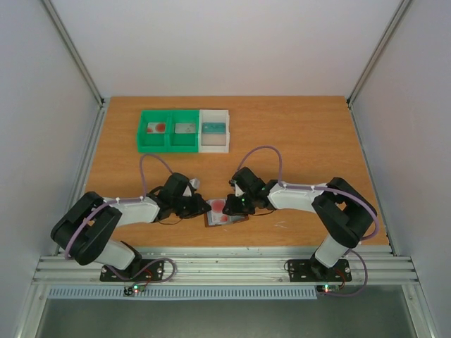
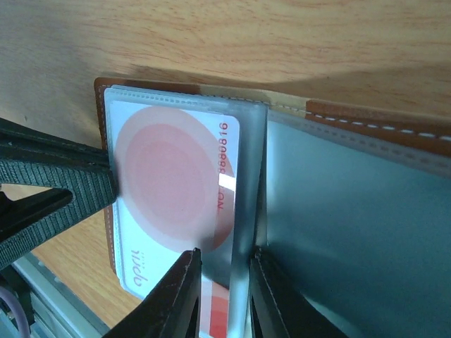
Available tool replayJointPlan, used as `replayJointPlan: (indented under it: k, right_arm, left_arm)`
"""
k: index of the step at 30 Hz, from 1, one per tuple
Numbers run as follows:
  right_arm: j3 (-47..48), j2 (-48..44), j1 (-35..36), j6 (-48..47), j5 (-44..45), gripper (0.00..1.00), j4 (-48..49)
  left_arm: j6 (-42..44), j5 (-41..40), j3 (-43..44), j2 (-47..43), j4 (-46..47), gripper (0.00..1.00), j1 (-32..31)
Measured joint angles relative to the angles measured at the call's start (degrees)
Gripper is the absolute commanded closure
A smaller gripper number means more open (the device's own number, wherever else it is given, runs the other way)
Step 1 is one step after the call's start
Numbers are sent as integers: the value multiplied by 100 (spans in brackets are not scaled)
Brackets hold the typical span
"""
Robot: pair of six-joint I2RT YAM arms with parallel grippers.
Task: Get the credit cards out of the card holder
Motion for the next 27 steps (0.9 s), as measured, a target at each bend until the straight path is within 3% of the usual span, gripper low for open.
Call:
replayJointPlan:
  k: [18,27]
  right_arm:
    - [-142,0,-44,11,101,91,195]
    - [-240,-122,-66,11,234,91,227]
  left_arm:
    - [199,-59,-63,-2,79,88,-2]
    - [267,-151,-37,-28,20,87,-7]
